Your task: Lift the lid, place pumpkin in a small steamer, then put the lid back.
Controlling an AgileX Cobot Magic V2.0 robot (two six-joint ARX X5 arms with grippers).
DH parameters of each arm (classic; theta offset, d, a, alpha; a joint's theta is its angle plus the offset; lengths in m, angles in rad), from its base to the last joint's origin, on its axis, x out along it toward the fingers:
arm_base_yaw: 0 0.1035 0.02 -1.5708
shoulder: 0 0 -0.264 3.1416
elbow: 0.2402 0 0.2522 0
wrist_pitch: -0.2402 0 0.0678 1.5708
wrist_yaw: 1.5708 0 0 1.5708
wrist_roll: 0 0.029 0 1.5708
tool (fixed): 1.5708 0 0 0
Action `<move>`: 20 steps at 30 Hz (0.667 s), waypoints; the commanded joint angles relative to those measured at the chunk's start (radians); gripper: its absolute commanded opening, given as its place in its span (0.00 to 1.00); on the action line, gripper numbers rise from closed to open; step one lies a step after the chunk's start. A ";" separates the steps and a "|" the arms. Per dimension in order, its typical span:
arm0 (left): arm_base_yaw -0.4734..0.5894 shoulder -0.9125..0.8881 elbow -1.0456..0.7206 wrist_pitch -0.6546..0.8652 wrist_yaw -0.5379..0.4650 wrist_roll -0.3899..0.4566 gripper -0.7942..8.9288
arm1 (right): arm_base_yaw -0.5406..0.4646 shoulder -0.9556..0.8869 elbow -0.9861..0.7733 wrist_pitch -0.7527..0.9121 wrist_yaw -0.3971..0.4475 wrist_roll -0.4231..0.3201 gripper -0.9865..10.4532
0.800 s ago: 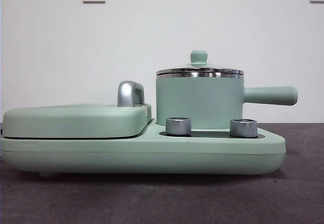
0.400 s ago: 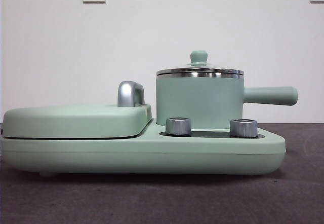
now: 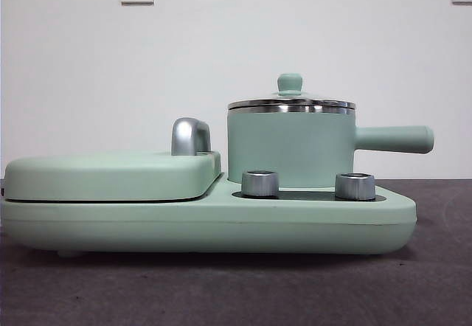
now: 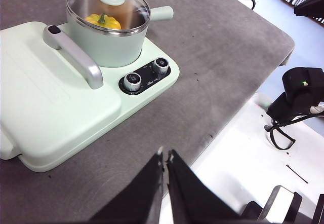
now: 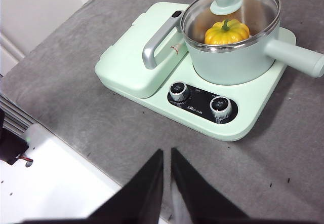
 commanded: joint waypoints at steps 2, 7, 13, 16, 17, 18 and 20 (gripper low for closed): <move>0.005 0.003 0.002 0.033 -0.005 -0.004 0.10 | 0.005 0.002 0.008 0.010 0.000 0.008 0.10; 0.074 -0.022 -0.098 0.117 0.003 0.000 0.10 | 0.005 0.002 0.008 0.010 0.000 0.008 0.10; 0.268 -0.150 -0.348 0.333 0.002 0.006 0.10 | 0.005 0.002 0.008 0.010 0.000 0.008 0.10; 0.365 -0.237 -0.509 0.499 -0.003 0.045 0.10 | 0.005 0.002 0.008 0.010 0.000 0.008 0.10; 0.403 -0.269 -0.572 0.566 -0.003 0.049 0.10 | 0.005 0.002 0.008 0.010 0.000 0.008 0.10; 0.429 -0.298 -0.630 0.625 -0.003 0.049 0.10 | 0.005 0.002 0.008 0.010 0.000 0.008 0.10; 0.483 -0.353 -0.737 0.731 -0.003 0.049 0.10 | 0.005 0.002 0.008 0.010 0.000 0.008 0.10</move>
